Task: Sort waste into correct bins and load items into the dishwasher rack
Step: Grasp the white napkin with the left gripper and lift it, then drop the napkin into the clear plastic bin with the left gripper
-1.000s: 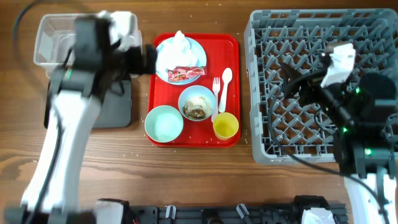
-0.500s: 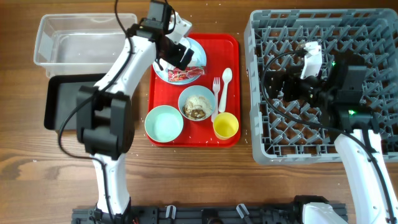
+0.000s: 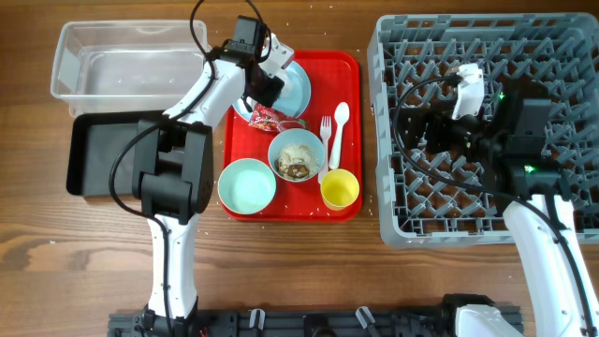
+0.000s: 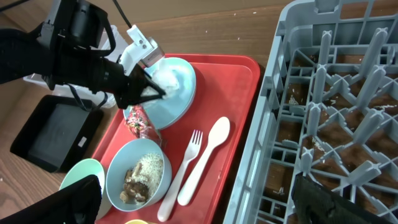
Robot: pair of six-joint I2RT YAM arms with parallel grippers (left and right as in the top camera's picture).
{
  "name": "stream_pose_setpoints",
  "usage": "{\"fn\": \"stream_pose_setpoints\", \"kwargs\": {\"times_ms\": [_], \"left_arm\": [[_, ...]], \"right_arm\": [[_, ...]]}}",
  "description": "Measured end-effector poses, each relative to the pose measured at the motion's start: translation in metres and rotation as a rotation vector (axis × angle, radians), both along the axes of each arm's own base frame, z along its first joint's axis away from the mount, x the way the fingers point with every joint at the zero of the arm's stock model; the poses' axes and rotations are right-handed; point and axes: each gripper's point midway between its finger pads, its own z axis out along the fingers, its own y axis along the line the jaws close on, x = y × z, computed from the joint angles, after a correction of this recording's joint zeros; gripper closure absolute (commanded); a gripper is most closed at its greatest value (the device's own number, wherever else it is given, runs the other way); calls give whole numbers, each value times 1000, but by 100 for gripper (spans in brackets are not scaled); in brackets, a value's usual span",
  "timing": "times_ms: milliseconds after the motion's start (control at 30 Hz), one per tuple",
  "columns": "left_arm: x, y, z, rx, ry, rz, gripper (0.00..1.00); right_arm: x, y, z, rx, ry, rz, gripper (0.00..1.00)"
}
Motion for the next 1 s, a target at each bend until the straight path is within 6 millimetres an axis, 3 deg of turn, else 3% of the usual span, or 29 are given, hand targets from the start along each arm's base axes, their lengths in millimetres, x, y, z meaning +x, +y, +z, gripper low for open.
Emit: {"fn": "stream_pose_setpoints", "kwargs": {"times_ms": [267, 400, 500, 600, 667, 733, 767, 800, 867, 900, 933, 1000], "left_arm": [[10, -1, 10, -57, 2, 129, 96], [36, 10, 54, -131, -65, 258, 96], [45, 42, 113, -185, -133, 365, 96], [44, 80, 155, -209, -182, 445, 96], [46, 111, 174, -216, -214, 503, 96], [46, 141, 177, -212, -217, 561, 93], [44, 157, 174, -206, -208, 595, 83], [43, 170, 170, -199, -196, 624, 67], [42, 183, 163, -193, -178, 652, 29], [41, 187, 156, -188, -162, 660, 5], [41, 189, 149, -185, -147, 668, 0], [41, 190, 131, -176, -108, 673, 0]], "right_arm": [[0, 1, 0, 4, 0, 4, 0], [0, 1, 0, 4, 0, 4, 0], [0, 1, 0, 4, 0, 4, 0], [0, 1, 0, 4, 0, 4, 0], [0, 1, 0, 4, 0, 4, 0], [0, 1, 0, 4, 0, 4, 0], [0, 1, 0, 4, 0, 4, 0], [0, 1, 0, 4, 0, 4, 0], [0, 1, 0, 8, 4, 1, 0], [0, 1, 0, 11, 6, -1, 0], [0, 1, 0, 13, 8, -3, 0], [0, 1, 0, 14, 8, -3, 0]]}}
